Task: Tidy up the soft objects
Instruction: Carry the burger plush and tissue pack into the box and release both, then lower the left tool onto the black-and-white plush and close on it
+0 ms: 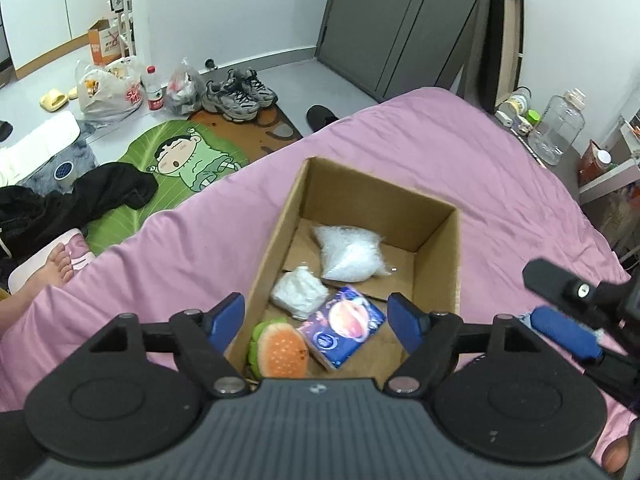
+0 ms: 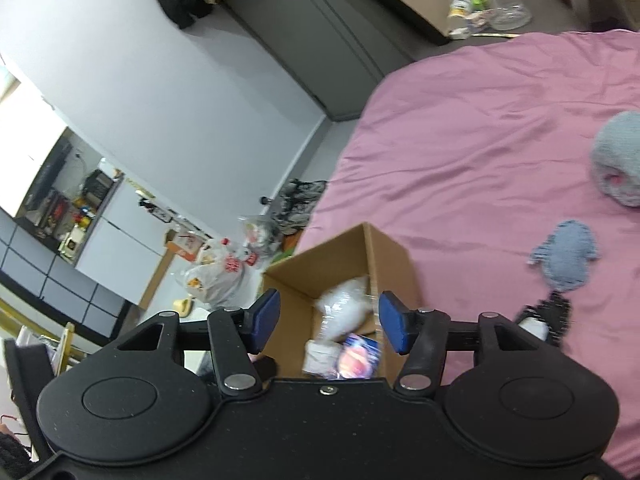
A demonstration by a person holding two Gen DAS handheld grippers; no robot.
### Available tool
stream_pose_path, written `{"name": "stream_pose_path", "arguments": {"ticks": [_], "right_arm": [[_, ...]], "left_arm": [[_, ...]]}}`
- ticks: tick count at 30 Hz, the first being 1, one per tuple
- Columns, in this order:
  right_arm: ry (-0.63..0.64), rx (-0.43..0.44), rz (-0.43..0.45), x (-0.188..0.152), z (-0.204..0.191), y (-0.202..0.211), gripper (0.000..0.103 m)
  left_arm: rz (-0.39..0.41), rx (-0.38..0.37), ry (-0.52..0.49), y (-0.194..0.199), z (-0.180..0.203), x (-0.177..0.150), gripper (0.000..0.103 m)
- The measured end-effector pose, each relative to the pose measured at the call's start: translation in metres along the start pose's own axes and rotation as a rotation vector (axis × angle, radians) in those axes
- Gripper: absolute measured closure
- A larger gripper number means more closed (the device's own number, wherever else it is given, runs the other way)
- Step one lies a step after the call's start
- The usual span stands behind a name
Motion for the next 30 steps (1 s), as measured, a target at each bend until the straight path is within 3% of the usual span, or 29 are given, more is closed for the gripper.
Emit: {"name": "stream_pose_path", "arguments": {"ticks": [5, 15, 30], "right_arm": [[-0.011, -0.071, -0.006, 0.003, 0.017, 0.010, 0.044], [-0.051, -0.088, 0.005, 0.021, 0.050, 0.023, 0.039], [-0.166, -0.188, 0.000, 0.043, 0.120, 0.010, 0.039]], "left_arm": [[-0.003, 0.007, -0.028, 0.002, 0.020, -0.002, 0.026], [-0.024, -0.003, -0.082, -0.002, 0.061, -0.012, 0.026], [-0.083, 0.011, -0.171, -0.043, 0.134, -0.034, 0.026]]}}
Point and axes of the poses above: each gripper's, at about its wrist camera, not at the fingertips, and y roughly against the way its jaws point, z to its right, x to its top, the point moved 2 cm from there along -y, roughly the way its jaws point, and after that the axes turned 15 degrees about -x, right-handed, at the moved point
